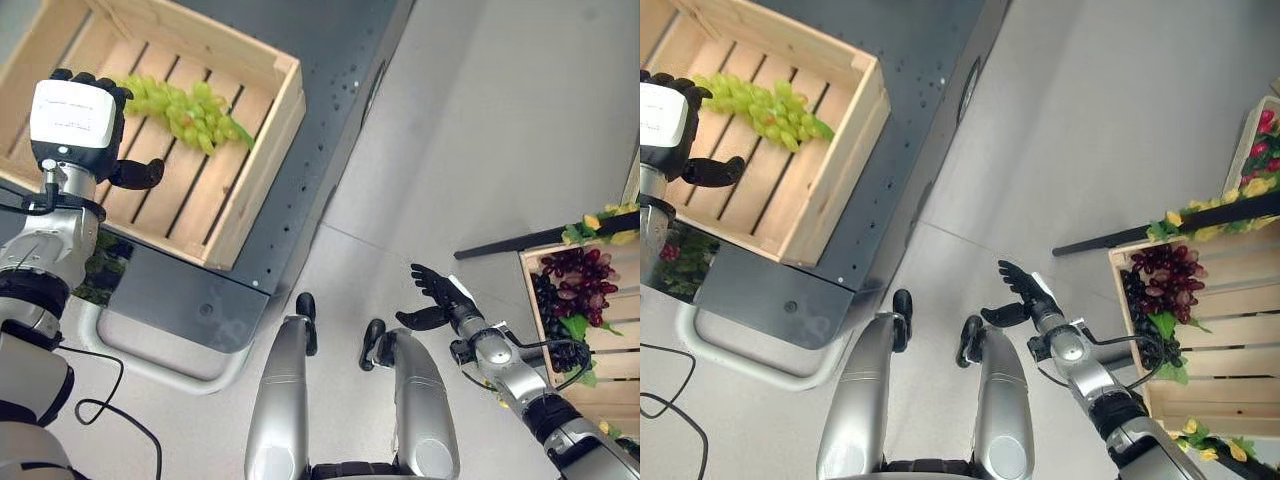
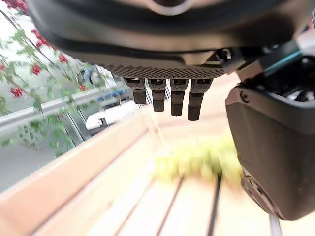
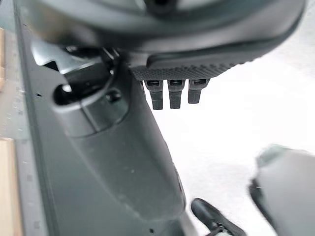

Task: Pick up the fruits from the basket on one side to the basket on the other side

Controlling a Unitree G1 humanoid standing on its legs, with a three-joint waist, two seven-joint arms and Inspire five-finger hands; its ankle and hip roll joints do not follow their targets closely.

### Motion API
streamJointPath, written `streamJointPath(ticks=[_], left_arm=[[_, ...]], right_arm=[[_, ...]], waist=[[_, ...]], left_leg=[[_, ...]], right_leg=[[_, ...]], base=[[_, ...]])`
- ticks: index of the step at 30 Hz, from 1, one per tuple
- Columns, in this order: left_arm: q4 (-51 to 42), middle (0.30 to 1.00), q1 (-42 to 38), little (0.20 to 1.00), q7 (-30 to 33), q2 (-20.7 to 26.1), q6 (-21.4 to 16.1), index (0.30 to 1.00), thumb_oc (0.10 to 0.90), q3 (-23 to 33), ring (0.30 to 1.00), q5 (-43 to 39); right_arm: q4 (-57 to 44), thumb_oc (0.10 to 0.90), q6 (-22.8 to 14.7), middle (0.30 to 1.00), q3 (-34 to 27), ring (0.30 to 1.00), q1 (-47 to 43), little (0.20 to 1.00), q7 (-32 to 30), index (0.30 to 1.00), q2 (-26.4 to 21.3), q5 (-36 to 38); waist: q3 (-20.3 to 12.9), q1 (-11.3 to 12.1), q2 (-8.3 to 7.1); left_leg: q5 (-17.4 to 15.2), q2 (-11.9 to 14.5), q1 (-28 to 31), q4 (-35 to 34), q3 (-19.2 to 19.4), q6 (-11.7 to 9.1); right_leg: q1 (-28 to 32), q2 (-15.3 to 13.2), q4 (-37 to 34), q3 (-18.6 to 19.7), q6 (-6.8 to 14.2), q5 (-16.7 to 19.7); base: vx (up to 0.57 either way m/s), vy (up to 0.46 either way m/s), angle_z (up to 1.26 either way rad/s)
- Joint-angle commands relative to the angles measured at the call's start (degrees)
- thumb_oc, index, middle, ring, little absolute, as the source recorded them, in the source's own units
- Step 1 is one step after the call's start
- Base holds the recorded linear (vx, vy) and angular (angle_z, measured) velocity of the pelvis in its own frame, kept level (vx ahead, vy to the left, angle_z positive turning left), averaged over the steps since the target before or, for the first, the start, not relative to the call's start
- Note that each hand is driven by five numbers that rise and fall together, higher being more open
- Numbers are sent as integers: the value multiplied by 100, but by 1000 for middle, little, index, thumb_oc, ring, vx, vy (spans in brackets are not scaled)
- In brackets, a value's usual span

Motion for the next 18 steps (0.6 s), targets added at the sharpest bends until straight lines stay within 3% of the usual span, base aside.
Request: streamJointPath(ticks=[1, 3, 7, 18], left_arm=[[137, 900, -612, 900, 59, 662, 275, 900, 800, 184, 900, 243], [160, 900, -623, 900, 110, 679, 358, 900, 800, 121, 900, 246], [234, 900, -751, 900, 799, 706, 732, 900, 800, 76, 900, 186], [284, 900, -1417, 900, 2028, 541, 1264, 900, 800, 134, 900, 348]], right_arm=[[-444, 800, -288, 900, -198, 900, 47, 900, 49, 900, -338, 74], [-380, 800, -322, 900, -204, 900, -5, 900, 66, 900, -382, 117], [-311, 800, -384, 900, -228, 900, -34, 900, 64, 900, -444, 208], [-327, 800, -560, 900, -176, 900, 184, 900, 114, 900, -159, 223]], waist=[[-74, -37, 26], [-74, -39, 20], [-74, -53, -6], [-74, -68, -233]], left_leg=[[-997, -36, 793, -177, 263, 24], [-994, -30, 697, -135, 261, 14], [-1044, -22, 561, -10, 287, 27], [-1139, 23, 414, 133, 246, 91]], right_leg=[[303, 167, -356, -86, -76, 265], [215, 172, -334, -92, -72, 282], [105, 173, -268, -129, -97, 264], [-30, 211, -164, -181, -56, 326]], base=[[-31, 2, 2], [-16, 4, 2], [-13, 24, -2], [2, -1, 2]])
